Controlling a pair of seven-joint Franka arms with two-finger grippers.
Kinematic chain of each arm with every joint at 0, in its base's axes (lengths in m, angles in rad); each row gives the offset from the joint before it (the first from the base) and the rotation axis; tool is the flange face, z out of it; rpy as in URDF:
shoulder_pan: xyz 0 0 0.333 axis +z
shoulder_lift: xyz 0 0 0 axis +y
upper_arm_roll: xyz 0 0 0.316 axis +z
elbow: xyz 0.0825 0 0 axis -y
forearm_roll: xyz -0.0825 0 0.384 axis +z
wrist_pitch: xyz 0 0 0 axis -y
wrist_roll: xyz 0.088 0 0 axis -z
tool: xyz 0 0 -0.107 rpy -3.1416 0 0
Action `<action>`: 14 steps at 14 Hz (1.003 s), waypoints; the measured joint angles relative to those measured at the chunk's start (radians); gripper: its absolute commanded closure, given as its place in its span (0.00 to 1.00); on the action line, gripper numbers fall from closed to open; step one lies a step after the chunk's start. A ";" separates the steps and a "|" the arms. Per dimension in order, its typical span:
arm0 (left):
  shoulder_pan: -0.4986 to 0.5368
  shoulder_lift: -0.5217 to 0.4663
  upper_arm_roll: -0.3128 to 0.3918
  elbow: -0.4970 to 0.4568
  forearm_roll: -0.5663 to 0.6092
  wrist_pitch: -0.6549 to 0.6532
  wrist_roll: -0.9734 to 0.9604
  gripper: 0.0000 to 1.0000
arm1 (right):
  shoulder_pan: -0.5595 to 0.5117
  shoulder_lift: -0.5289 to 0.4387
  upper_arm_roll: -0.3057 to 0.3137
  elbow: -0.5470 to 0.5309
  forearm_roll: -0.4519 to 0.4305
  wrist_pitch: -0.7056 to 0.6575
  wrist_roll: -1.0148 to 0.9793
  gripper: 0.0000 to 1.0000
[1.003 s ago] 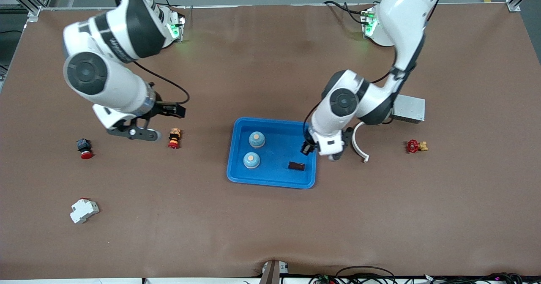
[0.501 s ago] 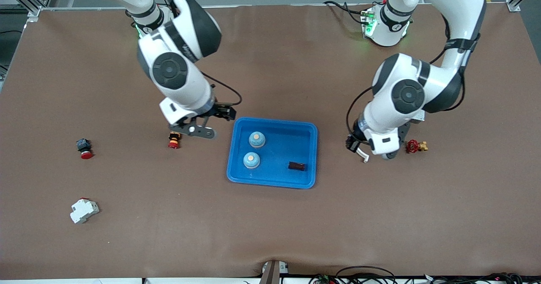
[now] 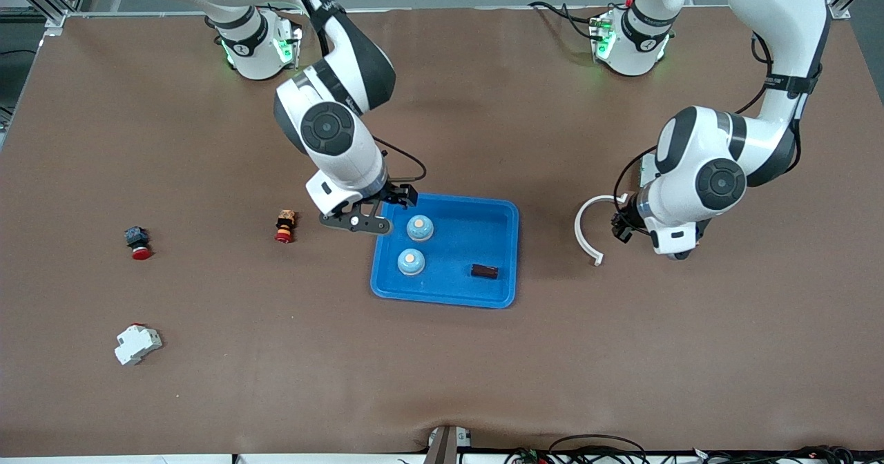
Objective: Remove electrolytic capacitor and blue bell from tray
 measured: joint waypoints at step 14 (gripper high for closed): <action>0.024 0.083 -0.003 -0.065 0.004 0.197 -0.030 0.00 | 0.039 0.175 0.002 0.009 0.000 0.215 -0.086 0.00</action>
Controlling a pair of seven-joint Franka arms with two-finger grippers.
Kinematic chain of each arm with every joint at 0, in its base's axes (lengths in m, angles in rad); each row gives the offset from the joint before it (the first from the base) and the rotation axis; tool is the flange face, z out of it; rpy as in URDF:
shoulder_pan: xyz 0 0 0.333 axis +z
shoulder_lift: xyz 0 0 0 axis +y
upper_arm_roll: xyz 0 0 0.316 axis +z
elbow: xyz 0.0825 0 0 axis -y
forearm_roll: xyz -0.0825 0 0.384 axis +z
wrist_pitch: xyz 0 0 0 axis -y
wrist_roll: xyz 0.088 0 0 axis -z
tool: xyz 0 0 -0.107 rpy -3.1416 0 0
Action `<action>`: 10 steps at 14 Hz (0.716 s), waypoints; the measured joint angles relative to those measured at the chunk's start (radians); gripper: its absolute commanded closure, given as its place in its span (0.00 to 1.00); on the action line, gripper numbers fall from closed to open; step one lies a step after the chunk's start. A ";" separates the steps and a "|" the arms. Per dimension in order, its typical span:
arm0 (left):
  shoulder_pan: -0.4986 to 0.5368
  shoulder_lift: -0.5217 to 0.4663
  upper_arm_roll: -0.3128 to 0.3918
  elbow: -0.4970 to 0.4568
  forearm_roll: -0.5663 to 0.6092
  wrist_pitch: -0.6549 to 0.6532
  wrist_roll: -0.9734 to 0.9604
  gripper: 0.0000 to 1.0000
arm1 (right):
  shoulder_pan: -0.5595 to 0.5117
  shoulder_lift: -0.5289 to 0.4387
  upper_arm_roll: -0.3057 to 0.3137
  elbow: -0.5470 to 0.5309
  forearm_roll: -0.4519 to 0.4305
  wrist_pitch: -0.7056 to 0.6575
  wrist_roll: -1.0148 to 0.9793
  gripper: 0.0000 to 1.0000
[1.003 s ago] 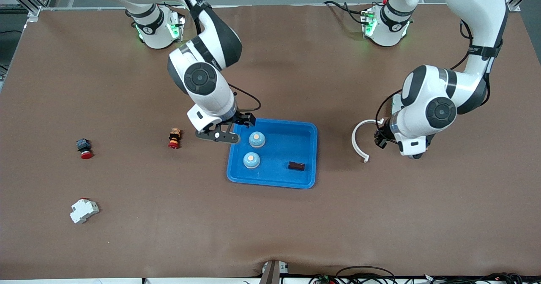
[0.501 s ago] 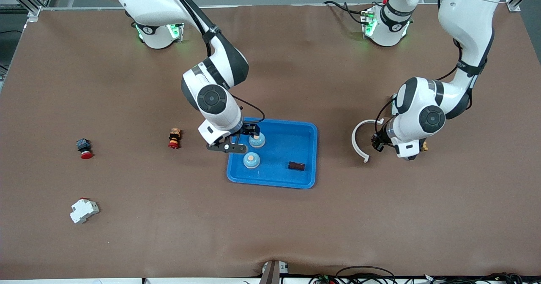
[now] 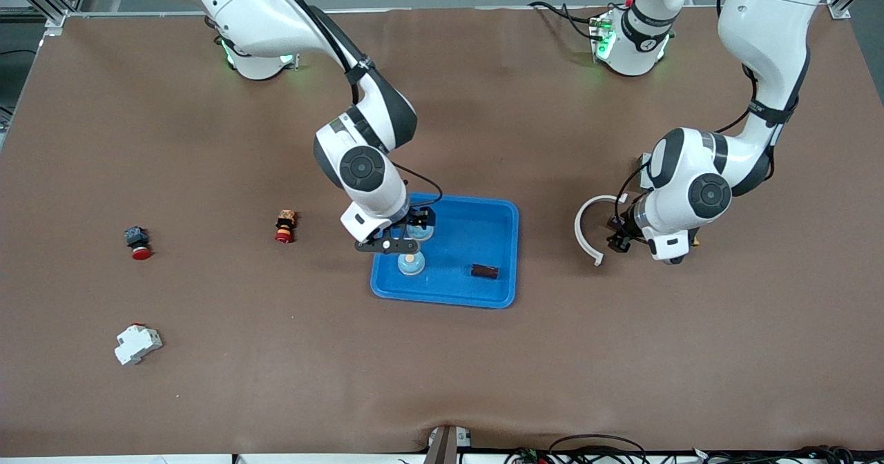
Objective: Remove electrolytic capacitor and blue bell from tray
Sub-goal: 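Grasp the capacitor with the left gripper while the right gripper grasps a bell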
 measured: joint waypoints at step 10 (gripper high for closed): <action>-0.287 0.169 -0.050 0.368 0.001 -0.010 -0.690 0.00 | 0.020 0.084 0.000 0.006 0.000 0.062 -0.039 0.00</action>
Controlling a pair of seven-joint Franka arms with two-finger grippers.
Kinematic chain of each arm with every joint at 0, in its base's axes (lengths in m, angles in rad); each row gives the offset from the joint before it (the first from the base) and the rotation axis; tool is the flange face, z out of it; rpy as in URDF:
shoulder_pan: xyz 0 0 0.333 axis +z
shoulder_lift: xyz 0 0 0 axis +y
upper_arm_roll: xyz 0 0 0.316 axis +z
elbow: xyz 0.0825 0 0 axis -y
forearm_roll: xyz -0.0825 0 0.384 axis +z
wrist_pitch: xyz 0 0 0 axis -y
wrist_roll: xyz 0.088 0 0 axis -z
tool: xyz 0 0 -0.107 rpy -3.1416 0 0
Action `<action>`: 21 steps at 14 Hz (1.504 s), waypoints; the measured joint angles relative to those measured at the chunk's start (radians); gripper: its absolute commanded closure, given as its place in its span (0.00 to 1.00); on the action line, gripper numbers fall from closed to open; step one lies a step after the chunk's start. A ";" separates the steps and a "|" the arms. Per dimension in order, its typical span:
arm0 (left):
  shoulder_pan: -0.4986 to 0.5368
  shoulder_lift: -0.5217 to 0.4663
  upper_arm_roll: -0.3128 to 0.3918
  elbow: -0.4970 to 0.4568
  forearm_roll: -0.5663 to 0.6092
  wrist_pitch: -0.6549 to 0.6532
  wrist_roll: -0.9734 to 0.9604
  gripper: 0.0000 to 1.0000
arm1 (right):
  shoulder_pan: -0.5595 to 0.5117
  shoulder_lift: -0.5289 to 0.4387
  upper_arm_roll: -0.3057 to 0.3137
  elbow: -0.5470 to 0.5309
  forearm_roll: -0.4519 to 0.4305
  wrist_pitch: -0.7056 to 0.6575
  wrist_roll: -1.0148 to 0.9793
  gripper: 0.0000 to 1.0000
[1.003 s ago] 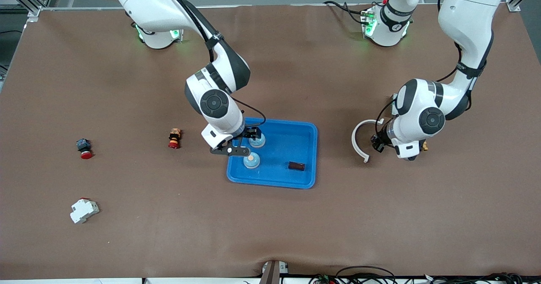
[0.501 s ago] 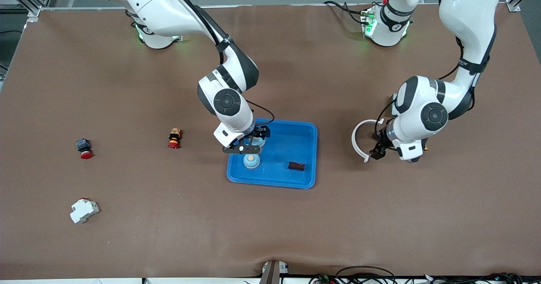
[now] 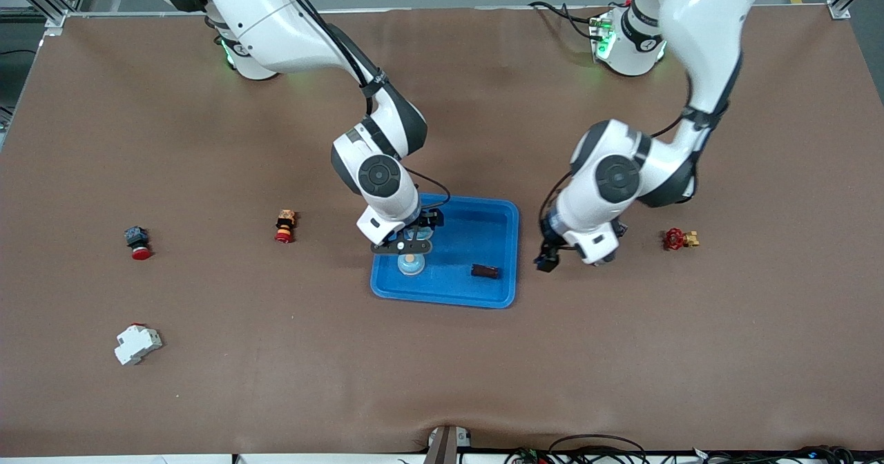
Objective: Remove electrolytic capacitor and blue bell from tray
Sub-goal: 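Grasp the capacitor with the left gripper while the right gripper grasps a bell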
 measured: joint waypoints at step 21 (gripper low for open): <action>-0.231 0.264 0.150 0.197 0.040 0.176 -0.199 1.00 | 0.029 0.038 -0.004 0.006 0.001 0.042 -0.039 1.00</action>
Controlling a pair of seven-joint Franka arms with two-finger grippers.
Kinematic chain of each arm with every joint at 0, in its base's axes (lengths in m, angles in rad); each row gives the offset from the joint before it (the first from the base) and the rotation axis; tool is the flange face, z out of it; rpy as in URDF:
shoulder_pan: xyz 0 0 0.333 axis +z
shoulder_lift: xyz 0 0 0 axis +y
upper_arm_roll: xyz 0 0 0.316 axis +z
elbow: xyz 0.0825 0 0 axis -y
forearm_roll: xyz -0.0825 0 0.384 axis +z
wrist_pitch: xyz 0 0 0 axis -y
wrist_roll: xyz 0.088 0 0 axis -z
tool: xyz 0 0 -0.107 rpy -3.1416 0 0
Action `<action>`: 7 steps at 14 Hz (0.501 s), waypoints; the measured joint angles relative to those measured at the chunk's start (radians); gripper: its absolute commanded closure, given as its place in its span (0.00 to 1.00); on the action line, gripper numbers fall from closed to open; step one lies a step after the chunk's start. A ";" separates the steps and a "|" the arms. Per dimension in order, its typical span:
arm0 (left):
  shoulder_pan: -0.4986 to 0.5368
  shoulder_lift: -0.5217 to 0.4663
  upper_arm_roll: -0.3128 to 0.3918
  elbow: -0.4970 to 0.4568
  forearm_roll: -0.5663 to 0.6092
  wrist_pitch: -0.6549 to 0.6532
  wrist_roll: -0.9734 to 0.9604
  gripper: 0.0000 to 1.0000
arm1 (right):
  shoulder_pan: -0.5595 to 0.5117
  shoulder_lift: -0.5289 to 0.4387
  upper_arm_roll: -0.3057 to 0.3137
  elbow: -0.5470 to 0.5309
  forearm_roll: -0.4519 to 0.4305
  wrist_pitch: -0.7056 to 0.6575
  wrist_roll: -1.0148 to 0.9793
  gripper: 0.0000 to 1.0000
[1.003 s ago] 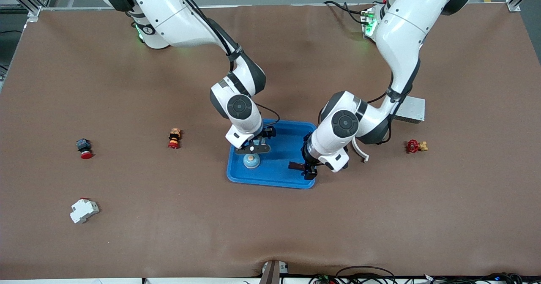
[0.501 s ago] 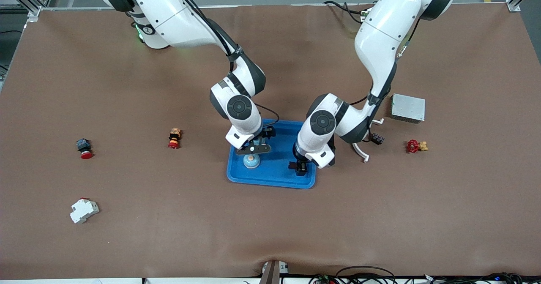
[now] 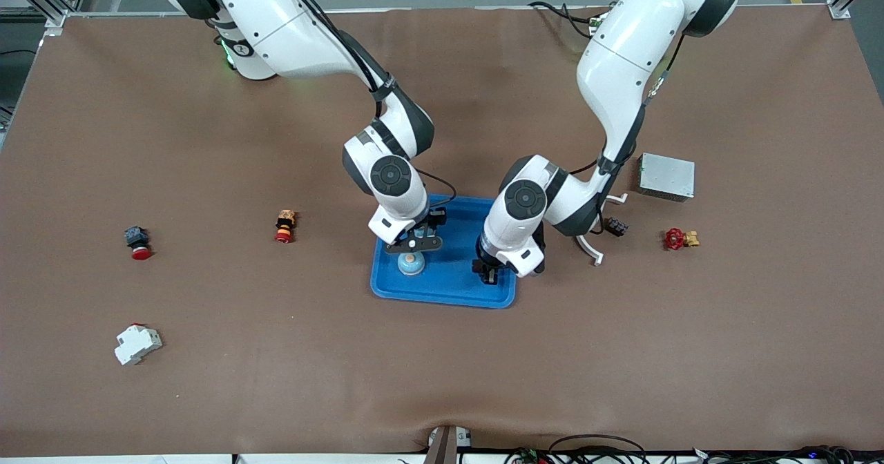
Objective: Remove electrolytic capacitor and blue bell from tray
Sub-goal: 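Grasp the capacitor with the left gripper while the right gripper grasps a bell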
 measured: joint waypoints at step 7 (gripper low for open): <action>0.085 -0.191 0.009 -0.002 0.012 -0.296 0.108 1.00 | -0.006 -0.037 -0.007 0.037 0.003 -0.115 -0.029 1.00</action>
